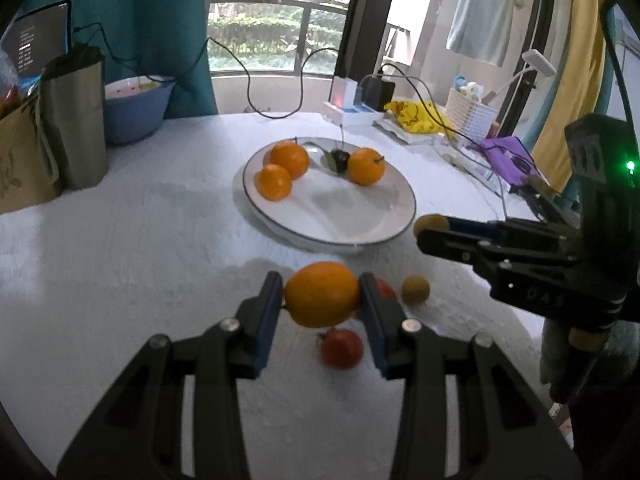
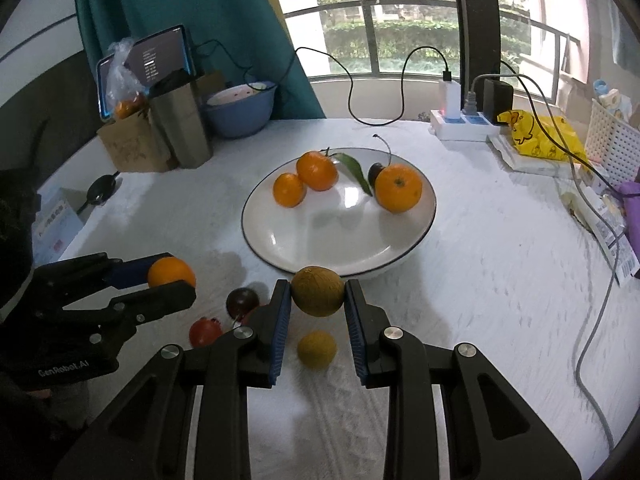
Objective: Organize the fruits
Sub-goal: 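Carry the orange with the left tool over the plate while the right tool carries the plum there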
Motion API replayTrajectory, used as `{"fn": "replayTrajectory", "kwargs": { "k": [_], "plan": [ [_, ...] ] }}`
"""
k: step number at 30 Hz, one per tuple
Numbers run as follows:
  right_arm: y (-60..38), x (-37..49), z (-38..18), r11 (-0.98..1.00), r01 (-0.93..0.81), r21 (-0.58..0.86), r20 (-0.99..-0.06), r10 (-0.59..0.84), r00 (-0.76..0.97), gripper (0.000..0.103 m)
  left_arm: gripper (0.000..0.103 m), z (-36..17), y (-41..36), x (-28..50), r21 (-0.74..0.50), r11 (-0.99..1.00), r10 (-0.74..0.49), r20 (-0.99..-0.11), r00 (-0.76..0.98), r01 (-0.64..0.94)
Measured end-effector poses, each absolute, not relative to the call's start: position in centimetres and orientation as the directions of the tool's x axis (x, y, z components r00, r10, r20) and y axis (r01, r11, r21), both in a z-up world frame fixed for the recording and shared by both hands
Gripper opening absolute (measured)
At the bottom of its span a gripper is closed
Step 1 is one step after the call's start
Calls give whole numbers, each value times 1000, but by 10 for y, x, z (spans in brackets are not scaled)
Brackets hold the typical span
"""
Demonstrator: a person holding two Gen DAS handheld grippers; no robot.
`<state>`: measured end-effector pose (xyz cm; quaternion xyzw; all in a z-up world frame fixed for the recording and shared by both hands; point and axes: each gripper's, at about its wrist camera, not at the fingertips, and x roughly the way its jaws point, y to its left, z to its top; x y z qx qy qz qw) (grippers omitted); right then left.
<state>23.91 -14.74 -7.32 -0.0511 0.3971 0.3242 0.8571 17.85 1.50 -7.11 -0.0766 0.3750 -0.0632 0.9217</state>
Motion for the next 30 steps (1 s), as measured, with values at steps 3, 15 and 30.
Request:
{"fn": "replayTrajectory", "kwargs": {
  "k": [3,15,30],
  "plan": [
    [-148,247,-73,786,-593,177,-710,519,476,29,40,-70,15,188,-182,982,-168,-682,712,57],
    [-149,277,-74,806,-578,127,-716,477,509,29,40,-67,21,225,-166,985,-146,-675,723,45],
    [-127,309,-83,795,-595,118,-729,476,492,29,40,-77,31,265,-181,983,-152,-688,710,36]
  ]
}}
